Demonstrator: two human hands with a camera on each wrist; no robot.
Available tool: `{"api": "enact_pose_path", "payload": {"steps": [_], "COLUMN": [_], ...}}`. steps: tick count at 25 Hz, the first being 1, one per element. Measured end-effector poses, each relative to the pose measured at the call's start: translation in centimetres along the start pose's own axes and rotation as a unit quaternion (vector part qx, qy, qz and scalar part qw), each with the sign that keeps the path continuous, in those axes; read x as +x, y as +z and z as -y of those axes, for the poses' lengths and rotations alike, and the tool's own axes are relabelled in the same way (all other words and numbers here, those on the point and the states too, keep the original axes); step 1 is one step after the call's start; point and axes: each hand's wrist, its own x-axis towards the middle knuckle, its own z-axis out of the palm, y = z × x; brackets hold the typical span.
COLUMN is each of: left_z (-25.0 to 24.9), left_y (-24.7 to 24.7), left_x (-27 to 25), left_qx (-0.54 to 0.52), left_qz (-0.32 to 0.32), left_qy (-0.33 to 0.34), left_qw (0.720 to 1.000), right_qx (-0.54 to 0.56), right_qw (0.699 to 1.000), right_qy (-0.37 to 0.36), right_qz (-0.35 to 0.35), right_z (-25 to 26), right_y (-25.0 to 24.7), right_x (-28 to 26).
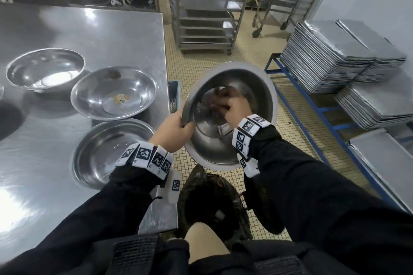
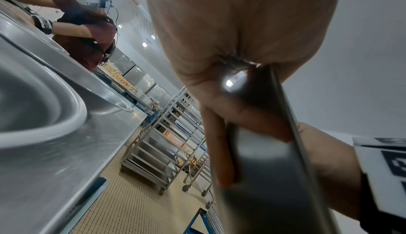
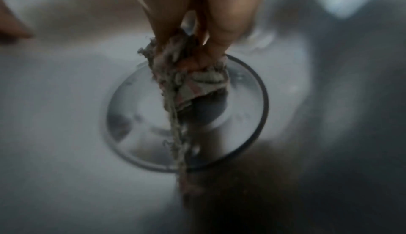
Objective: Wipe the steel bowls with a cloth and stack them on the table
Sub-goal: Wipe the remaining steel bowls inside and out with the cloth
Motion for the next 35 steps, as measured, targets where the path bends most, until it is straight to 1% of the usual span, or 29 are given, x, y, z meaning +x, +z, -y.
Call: {"api": "enact_pose_path", "payload": {"steps": [1, 3, 4, 5, 6, 7, 8, 9, 10, 11, 12, 14, 15, 16, 18, 19, 20, 21, 22, 23, 25, 26, 29, 30, 31, 32, 33, 34, 35], "left_z": [0.0, -0.3, -0.4, -0.3, -0.2, -0.1, -0.1, -0.1, -0.1, 0.0, 0.0, 0.0, -0.1, -0.3, -0.8, -1.2, -1.5, -1.9, -2.2, -2.4, -2.7, -2.7, -2.6, -2.5, -2.3, -2.2, -2.1, -2.0, -2.0], "left_y": [0.0, -0.2, -0.4, -0.5, -0.6, -0.5, -0.4, -0.2, 0.0, 0.3, 0.5, 0.8, 1.0, 1.2, 1.4, 1.6, 1.7, 1.8, 1.9, 2.0, 2.0, 2.0, 2.2, 2.3, 2.4, 2.5, 2.5, 2.5, 2.6], "left_x": [0.0, 0.0, 0.1, 0.2, 0.2, 0.3, 0.2, 0.1, 0.1, 0.1, 0.2, 0.4, 0.5, 0.6, 0.7, 0.7, 0.9, 1.0, 1.2, 1.3, 1.7, 1.8, 2.1, 2.1, 2.1, 2.1, 2.2, 2.3, 2.4], "left_qx": [0.004, 0.011, 0.011, 0.011, 0.01, 0.009, 0.007, 0.007, 0.007, 0.004, -0.002, -0.011, -0.012, -0.014, -0.024, -0.027, -0.028, -0.024, -0.022, -0.021, -0.028, -0.031, -0.044, -0.047, -0.052, -0.061, -0.074, -0.088, -0.1], "left_qz": [-0.002, -0.007, -0.011, -0.02, -0.03, -0.039, -0.045, -0.048, -0.05, -0.053, -0.056, -0.063, -0.066, -0.07, -0.074, -0.075, -0.077, -0.079, -0.084, -0.091, -0.109, -0.119, -0.145, -0.148, -0.15, -0.151, -0.156, -0.163, -0.172], "left_qy": [0.007, 0.028, 0.038, 0.045, 0.047, 0.045, 0.045, 0.048, 0.054, 0.057, 0.059, 0.06, 0.064, 0.073, 0.092, 0.098, 0.106, 0.113, 0.117, 0.119, 0.123, 0.119, 0.09, 0.082, 0.073, 0.06, 0.047, 0.037, 0.031], "left_qw": [1.0, 1.0, 0.999, 0.999, 0.998, 0.998, 0.998, 0.998, 0.997, 0.997, 0.997, 0.996, 0.996, 0.995, 0.993, 0.992, 0.991, 0.99, 0.989, 0.988, 0.986, 0.985, 0.984, 0.984, 0.985, 0.985, 0.984, 0.982, 0.98], "right_qx": [0.144, 0.251, 0.221, 0.184, 0.096, 0.011, -0.101, -0.169, -0.2, -0.221, -0.24, -0.279, -0.298, -0.297, -0.195, -0.182, -0.205, -0.223, -0.244, -0.259, -0.201, -0.186, -0.167, -0.178, -0.204, -0.224, -0.227, -0.196, -0.142], "right_qw": [0.988, 0.956, 0.959, 0.965, 0.98, 0.985, 0.978, 0.965, 0.961, 0.964, 0.965, 0.953, 0.944, 0.943, 0.971, 0.972, 0.969, 0.967, 0.965, 0.96, 0.97, 0.972, 0.978, 0.977, 0.973, 0.971, 0.97, 0.972, 0.971], "right_qy": [0.048, 0.13, 0.133, 0.133, 0.105, 0.065, 0.001, -0.035, -0.058, -0.069, -0.084, -0.081, -0.081, -0.083, -0.064, -0.052, -0.058, -0.079, -0.078, -0.09, -0.132, -0.138, -0.122, -0.116, -0.108, -0.086, -0.061, -0.029, 0.005], "right_qz": [0.016, 0.076, 0.114, 0.133, 0.142, 0.159, 0.183, 0.197, 0.181, 0.133, 0.056, -0.085, -0.117, -0.123, -0.125, -0.138, -0.126, -0.094, -0.061, -0.05, -0.044, -0.045, 0.013, 0.025, 0.02, -0.003, -0.054, -0.126, -0.19], "right_z": [0.3, -0.2, -0.9, -1.5, -2.5, -3.4, -4.2, -4.6, -4.7, -4.5, -4.7, -4.5, -4.5, -4.5, -4.5, -4.5, -4.8, -5.5, -6.1, -6.5, -6.9, -6.6, -6.1, -6.1, -5.8, -5.7, -5.6, -5.6, -5.0], "right_y": [0.9, 2.2, 2.5, 2.4, 1.9, 1.1, 0.2, -1.0, -2.3, -3.6, -4.9, -6.5, -6.6, -6.5, -5.0, -4.1, -3.2, -2.4, -1.5, -0.7, 0.7, 1.3, 1.1, 0.8, 0.3, -0.3, -1.0, -1.4, -1.6], "right_x": [-0.9, -2.2, -2.7, -3.2, -3.5, -3.8, -3.8, -3.8, -3.4, -3.0, -2.0, -0.3, 0.1, 0.3, -0.1, -0.4, -0.8, -1.4, -1.9, -2.5, -3.3, -3.7, -4.0, -4.1, -4.2, -4.3, -4.5, -4.6, -5.0]}}
